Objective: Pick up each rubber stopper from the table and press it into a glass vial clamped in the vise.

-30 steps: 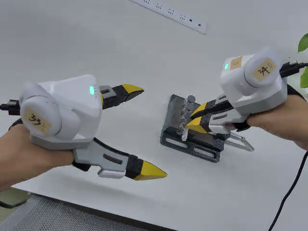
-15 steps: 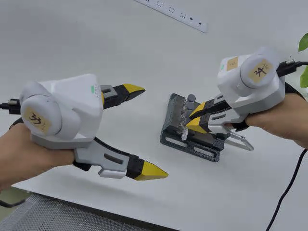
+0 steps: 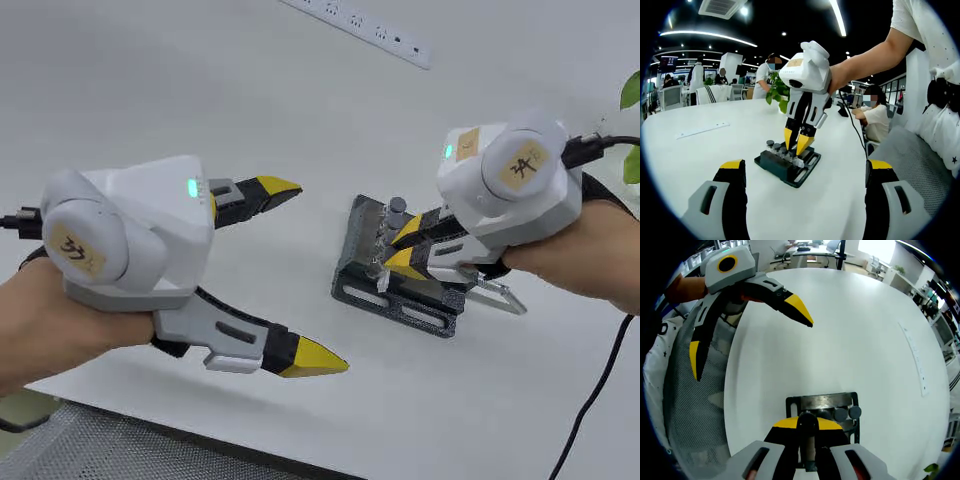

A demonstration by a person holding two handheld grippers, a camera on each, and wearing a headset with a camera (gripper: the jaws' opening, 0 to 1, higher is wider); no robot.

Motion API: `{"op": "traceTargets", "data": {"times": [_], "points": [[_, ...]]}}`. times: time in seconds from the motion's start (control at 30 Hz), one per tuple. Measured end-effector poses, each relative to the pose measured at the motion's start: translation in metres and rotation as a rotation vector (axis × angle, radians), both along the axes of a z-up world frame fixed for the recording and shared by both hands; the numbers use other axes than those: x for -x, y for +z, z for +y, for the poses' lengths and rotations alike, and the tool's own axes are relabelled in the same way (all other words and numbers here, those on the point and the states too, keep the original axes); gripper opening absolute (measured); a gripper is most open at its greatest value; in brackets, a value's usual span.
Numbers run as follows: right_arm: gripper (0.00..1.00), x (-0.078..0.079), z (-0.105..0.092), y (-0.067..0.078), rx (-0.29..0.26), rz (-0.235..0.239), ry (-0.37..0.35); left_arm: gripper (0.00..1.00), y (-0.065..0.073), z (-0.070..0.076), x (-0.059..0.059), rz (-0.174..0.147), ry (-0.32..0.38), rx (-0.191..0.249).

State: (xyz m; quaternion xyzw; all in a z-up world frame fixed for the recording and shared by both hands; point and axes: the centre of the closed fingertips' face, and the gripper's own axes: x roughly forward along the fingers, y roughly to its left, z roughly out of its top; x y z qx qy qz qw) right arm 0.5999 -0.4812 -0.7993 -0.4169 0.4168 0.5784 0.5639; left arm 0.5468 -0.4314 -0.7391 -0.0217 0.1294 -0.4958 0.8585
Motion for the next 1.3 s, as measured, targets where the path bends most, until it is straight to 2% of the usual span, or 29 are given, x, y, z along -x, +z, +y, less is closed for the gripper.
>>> {"op": "traceTargets", "data": {"times": [0.13,0.27,0.43,1.3], "points": [[0.06,-0.0008,-0.0007,-0.0006,0.004,0.006,0.001,0.99,0.0001,-0.0003,-0.0003,-0.001,-0.003,-0.002],[0.06,0.0020,-0.0010,-0.0014,0.008,-0.023,0.023,0.99,-0.0004,-0.0004,-0.0006,-0.001,-0.001,0.000],[0.07,-0.0015,-0.0001,-0.0009,0.006,-0.025,0.027,0.99,-0.0017,-0.0016,0.0009,0.004,-0.007,-0.005],[0.09,-0.0018,0.0006,0.0001,-0.033,-0.001,-0.008,0.99,-0.0011,-0.0021,-0.0002,0.006,-0.002,0.002]]}}
